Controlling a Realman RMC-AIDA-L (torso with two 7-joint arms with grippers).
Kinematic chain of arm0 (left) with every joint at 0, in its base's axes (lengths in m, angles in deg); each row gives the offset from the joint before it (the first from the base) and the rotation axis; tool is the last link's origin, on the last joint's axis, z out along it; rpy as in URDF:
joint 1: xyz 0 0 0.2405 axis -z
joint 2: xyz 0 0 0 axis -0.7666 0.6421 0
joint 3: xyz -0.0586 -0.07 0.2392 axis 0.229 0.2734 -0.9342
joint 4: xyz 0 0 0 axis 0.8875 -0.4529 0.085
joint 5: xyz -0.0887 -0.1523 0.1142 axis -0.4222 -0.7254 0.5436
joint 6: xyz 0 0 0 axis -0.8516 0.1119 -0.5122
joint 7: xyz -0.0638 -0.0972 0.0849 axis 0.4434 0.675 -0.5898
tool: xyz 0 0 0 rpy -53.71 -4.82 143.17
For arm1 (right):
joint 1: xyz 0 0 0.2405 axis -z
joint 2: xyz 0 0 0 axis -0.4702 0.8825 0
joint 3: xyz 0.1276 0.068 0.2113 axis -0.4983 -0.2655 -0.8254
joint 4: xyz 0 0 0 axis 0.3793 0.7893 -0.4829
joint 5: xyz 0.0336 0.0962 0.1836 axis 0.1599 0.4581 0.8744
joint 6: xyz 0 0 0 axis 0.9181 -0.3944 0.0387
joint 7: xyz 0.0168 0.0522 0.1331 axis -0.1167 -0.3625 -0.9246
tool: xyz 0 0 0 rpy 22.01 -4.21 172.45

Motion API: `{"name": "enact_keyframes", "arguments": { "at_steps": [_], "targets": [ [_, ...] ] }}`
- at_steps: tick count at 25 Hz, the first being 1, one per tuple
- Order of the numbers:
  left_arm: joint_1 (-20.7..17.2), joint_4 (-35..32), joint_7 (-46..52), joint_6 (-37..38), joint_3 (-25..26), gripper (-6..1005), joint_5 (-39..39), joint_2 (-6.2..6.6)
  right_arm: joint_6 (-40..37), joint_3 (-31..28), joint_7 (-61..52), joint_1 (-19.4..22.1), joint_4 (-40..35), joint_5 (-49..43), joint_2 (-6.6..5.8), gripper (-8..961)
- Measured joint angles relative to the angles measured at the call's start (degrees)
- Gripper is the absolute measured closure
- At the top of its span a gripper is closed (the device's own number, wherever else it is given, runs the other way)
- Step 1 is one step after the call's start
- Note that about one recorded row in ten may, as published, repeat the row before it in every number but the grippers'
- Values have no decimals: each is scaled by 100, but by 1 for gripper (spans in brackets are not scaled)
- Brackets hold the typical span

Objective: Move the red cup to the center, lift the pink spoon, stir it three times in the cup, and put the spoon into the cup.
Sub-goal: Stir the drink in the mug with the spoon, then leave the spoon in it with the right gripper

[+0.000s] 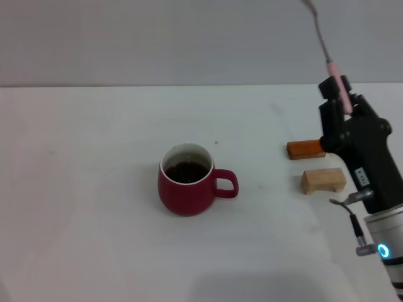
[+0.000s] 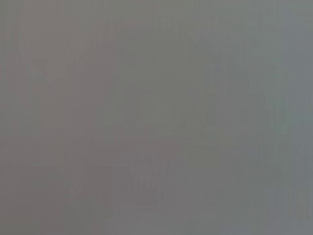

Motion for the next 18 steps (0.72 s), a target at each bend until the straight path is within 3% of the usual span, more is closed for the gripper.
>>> {"name": "enact_keyframes", "arguments": {
  "at_steps": [11, 18],
  "targets": [
    [40, 0, -47, -84, -1, 197, 0, 11, 456, -224, 430, -66, -178, -126, -86, 799],
    [33, 0, -48, -105, -1, 197, 0, 12, 661, -414, 438, -303, -159, -190, -368, 799]
  ]
}}
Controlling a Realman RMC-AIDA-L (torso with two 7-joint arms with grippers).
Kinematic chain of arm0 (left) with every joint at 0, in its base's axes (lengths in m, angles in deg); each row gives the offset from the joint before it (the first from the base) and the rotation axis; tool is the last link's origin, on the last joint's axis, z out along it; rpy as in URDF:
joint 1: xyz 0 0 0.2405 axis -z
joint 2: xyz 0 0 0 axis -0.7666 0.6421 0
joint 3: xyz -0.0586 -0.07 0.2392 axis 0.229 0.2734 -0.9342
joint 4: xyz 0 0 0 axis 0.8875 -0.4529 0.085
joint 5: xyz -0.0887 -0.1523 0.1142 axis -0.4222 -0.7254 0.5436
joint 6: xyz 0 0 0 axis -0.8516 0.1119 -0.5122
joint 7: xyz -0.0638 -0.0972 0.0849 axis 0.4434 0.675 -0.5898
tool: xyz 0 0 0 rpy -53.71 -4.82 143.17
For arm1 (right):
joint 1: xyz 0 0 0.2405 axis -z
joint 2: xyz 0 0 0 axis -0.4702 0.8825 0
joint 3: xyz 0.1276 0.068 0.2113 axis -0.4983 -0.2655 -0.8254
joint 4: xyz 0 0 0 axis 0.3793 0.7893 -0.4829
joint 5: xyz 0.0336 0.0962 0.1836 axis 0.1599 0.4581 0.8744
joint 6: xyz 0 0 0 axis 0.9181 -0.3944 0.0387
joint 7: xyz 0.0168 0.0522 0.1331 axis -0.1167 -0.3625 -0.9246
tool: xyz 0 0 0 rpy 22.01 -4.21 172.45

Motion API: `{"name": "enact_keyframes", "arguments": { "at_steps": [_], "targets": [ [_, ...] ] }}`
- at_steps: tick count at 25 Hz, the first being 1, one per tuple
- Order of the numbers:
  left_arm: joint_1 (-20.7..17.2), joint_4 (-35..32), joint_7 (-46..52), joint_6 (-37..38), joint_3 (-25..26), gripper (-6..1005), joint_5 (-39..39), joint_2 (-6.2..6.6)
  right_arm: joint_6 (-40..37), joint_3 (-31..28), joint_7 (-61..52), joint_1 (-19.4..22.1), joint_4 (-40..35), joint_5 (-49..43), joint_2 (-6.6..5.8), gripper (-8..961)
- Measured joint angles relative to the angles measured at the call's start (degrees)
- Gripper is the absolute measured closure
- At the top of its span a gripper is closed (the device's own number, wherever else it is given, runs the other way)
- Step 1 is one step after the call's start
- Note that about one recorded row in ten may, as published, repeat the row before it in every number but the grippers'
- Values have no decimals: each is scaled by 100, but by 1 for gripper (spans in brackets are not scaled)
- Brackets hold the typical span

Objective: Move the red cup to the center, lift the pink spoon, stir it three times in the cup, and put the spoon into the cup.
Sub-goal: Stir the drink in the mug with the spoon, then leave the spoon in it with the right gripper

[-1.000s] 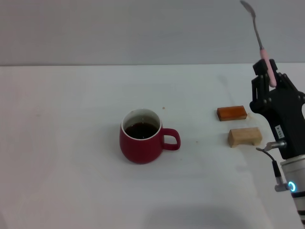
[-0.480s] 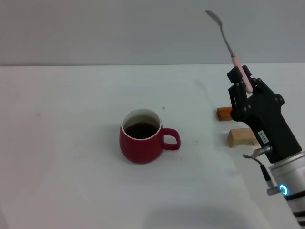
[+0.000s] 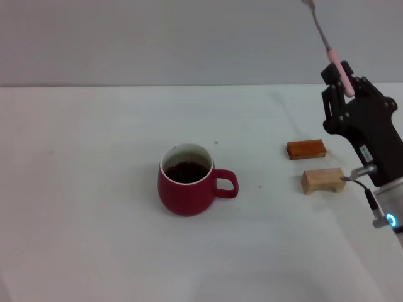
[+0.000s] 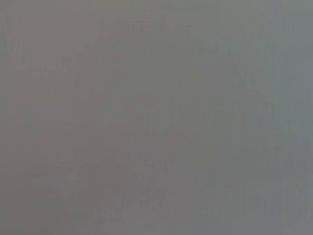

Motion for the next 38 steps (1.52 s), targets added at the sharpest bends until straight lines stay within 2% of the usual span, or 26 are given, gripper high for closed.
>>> {"name": "enact_keyframes", "arguments": {
  "at_steps": [3, 8, 13, 18, 19, 22, 24, 25, 28, 29, 30, 35, 38],
  "targets": [
    [-7, 0, 0, -14, 0, 197, -1, 0, 298, -40, 3, -179, -2, -42, -58, 799],
    [-10, 0, 0, -36, 0, 197, 0, -4, 831, -135, 83, -435, -32, -458, -69, 799],
    [-11, 0, 0, -77, 0, 197, 0, -9, 1453, -526, 733, -379, 253, -1221, -60, 800],
    [-11, -6, 0, -153, -1, 197, 1, -10, 2029, -1053, 2078, 2, 924, -1498, -89, 800],
    [-10, -7, 0, -164, 0, 197, 1, -10, 2233, -1347, 2798, 247, 1332, -1515, -111, 800],
    [-2, -8, -3, -182, 0, 197, 2, -10, 2412, -1660, 3416, 492, 1712, -1521, -122, 800],
    [0, -9, -7, -195, 0, 197, 2, -10, 2709, -2189, 3978, 857, 2224, -1680, -136, 800],
    [1, -9, -8, -201, 0, 197, 3, -10, 2709, -2189, 3978, 857, 2224, -1680, -136, 800],
    [2, -9, -9, -211, -1, 197, 6, -10, 3236, -2774, 4072, 1241, 2753, -2215, -144, 800],
    [3, -9, -9, -212, 0, 197, 5, -9, 3589, -3125, 4078, 1448, 3045, -2583, -82, 800],
    [2, -9, -9, -211, 0, 197, 4, -9, 3589, -3125, 4078, 1448, 3045, -2583, -82, 800],
    [-10, -9, -9, -217, 0, 197, 1, -9, 4640, -3898, 4086, 1880, 3630, -3533, 301, 800],
    [-11, -9, -10, -219, 0, 197, -1, -9, 5295, -4222, 4089, 2023, 4026, -3739, 428, 800]
  ]
}}
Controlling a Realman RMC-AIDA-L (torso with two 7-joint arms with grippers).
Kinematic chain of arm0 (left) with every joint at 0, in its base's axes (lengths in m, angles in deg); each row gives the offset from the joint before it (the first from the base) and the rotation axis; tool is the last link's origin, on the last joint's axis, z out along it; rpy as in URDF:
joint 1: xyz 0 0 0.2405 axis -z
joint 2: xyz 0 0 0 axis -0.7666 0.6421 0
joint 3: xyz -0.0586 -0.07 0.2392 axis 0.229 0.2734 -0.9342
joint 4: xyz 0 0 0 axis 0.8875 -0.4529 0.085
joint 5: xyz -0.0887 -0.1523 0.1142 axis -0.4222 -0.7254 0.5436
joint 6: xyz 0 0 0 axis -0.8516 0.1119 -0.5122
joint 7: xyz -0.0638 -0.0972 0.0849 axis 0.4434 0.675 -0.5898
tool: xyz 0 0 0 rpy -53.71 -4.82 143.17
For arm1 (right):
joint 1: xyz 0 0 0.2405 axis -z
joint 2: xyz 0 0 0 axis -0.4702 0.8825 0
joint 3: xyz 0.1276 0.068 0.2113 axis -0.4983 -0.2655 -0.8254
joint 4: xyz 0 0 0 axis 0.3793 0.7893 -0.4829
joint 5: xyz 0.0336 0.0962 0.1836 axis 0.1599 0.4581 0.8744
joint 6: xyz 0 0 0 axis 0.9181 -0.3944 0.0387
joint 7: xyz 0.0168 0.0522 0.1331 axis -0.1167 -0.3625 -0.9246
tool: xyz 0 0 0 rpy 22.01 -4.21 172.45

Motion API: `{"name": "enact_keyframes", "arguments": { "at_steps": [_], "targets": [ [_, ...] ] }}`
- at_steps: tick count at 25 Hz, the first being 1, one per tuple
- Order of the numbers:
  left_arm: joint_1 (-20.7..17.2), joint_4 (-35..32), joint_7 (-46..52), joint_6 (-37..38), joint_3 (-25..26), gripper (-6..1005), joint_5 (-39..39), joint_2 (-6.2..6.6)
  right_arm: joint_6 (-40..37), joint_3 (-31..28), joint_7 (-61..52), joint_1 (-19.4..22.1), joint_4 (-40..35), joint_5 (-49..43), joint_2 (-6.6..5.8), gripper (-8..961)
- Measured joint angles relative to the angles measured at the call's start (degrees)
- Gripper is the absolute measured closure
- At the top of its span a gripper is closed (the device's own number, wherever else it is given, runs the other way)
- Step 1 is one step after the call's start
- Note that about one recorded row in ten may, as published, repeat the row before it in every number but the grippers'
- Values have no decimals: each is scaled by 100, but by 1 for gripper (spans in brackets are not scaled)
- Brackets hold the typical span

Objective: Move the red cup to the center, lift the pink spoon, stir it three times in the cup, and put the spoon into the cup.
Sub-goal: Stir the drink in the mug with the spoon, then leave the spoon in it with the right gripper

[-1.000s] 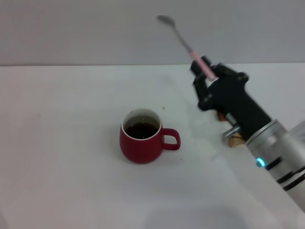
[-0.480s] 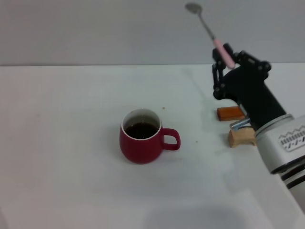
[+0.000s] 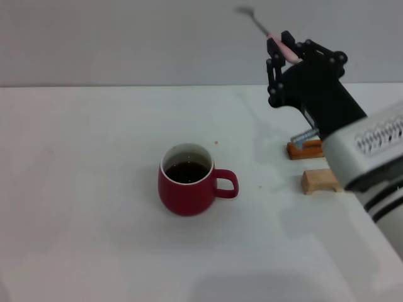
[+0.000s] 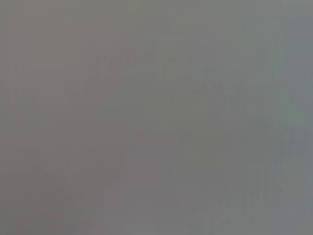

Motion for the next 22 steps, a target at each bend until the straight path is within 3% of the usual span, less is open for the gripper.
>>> {"name": "enact_keyframes", "arguments": {
  "at_steps": [9, 22],
  "targets": [
    [0, 0, 11, -19, 0, 197, 2, 0, 1602, -596, -1, 239, 1127, 5, 40, 807],
    [16, 0, 36, -85, 0, 197, 2, 0, 1899, -721, 52, 304, 1549, -91, 38, 822]
  ]
}}
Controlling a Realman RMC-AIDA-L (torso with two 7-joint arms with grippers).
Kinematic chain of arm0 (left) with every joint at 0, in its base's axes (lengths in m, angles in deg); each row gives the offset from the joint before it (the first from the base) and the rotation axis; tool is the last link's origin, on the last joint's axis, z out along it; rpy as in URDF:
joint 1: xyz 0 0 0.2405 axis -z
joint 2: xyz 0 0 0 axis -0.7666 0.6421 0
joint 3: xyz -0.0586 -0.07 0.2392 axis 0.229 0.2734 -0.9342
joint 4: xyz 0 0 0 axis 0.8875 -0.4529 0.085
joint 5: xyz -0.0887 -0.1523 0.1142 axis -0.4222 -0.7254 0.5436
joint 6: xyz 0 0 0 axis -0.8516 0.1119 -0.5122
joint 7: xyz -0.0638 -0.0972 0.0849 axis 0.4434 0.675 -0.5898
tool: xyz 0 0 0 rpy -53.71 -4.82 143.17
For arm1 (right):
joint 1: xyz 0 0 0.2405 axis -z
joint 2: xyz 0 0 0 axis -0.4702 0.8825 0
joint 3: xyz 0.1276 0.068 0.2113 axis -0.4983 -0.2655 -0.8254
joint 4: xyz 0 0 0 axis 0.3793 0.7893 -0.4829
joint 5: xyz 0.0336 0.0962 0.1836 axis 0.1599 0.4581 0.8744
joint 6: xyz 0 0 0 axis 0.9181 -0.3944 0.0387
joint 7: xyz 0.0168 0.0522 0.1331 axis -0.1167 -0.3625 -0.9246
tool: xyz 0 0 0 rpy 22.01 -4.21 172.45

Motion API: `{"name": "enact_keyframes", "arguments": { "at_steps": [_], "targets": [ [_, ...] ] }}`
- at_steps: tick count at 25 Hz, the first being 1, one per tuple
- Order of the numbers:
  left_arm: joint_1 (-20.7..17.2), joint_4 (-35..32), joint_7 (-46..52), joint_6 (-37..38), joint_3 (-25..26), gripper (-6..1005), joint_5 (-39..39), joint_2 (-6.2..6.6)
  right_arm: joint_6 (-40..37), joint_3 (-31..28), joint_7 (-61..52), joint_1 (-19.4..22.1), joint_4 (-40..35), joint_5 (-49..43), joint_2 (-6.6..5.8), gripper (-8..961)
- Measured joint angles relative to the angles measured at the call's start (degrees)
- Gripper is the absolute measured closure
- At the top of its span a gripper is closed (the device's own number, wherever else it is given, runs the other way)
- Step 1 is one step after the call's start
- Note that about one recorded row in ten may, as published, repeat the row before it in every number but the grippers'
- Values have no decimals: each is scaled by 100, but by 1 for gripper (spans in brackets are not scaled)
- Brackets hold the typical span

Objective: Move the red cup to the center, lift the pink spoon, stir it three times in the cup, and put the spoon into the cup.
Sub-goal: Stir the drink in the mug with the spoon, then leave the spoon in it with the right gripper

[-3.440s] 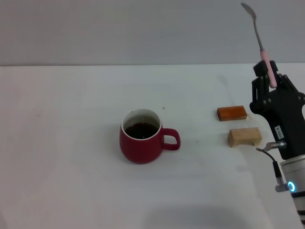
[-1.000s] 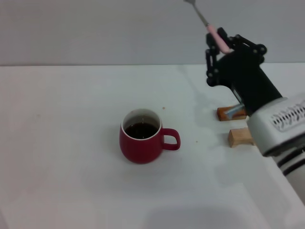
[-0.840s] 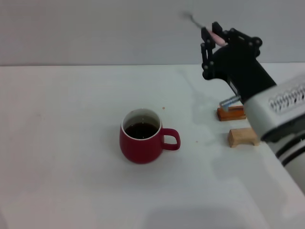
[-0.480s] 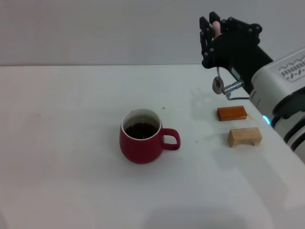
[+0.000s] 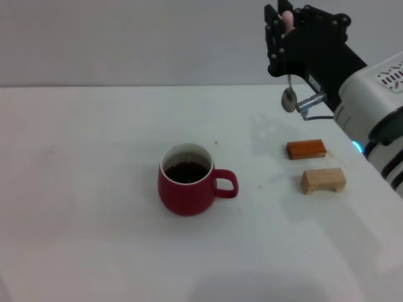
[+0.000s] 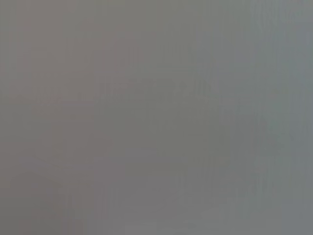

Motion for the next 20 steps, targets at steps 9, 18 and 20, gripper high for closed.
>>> {"name": "enact_keyframes", "arguments": {
  "at_steps": [9, 18, 20],
  "targets": [
    [2, 5, 17, 4, 0, 197, 0, -6, 249, 76, -8, -317, -44, 11, 10, 822],
    [1, 0, 18, 2, 0, 197, -1, -9, 321, 327, -56, -669, -336, 111, 28, 822],
    [1, -1, 18, 1, 0, 197, 0, -9, 327, 378, -61, -786, -470, 207, 30, 822]
  ]
}}
